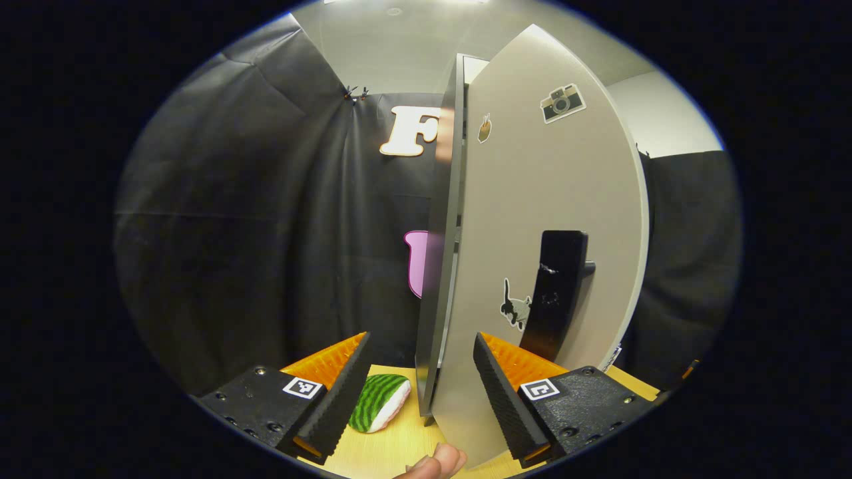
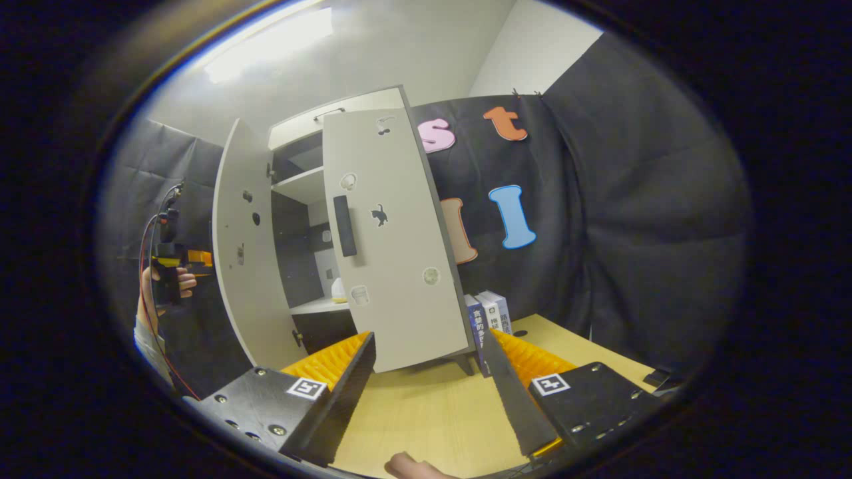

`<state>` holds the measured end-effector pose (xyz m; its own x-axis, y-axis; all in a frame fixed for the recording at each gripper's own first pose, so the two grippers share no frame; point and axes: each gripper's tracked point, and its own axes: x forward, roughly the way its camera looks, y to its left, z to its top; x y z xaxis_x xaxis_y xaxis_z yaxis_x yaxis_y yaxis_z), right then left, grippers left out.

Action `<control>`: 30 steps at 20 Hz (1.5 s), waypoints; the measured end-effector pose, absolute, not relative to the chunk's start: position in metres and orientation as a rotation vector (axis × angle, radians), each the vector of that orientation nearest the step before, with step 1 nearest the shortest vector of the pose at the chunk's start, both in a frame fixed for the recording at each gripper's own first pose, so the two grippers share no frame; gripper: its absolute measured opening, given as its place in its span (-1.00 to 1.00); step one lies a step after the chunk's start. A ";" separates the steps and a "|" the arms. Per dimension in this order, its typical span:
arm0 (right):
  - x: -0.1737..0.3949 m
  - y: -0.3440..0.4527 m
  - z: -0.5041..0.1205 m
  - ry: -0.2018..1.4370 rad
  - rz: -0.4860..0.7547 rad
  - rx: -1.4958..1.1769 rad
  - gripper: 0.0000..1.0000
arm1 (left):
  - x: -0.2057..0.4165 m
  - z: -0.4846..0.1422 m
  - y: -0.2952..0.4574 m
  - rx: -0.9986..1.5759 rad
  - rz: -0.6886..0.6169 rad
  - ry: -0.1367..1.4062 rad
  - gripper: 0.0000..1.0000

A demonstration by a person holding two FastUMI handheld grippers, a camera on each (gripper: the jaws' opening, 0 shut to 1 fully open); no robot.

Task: Grab one shoe with the right hand and put it into the shoe cabinet, grab the other shoe with the left hand and put it into the shoe cabinet; then close the right door with the right hand and the left door with the left hand.

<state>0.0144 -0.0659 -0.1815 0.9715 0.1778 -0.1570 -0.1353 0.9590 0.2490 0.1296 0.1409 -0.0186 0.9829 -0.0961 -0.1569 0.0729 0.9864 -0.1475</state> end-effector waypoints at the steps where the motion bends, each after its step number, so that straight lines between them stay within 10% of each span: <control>1: 0.014 -0.071 -0.182 0.179 0.147 0.238 0.86 | 0.134 -0.018 0.136 -0.142 -0.085 0.165 0.90; 30: 0.011 -0.057 -0.156 0.135 0.125 0.126 0.87 | 0.079 -0.051 0.012 -0.118 -0.242 0.194 0.86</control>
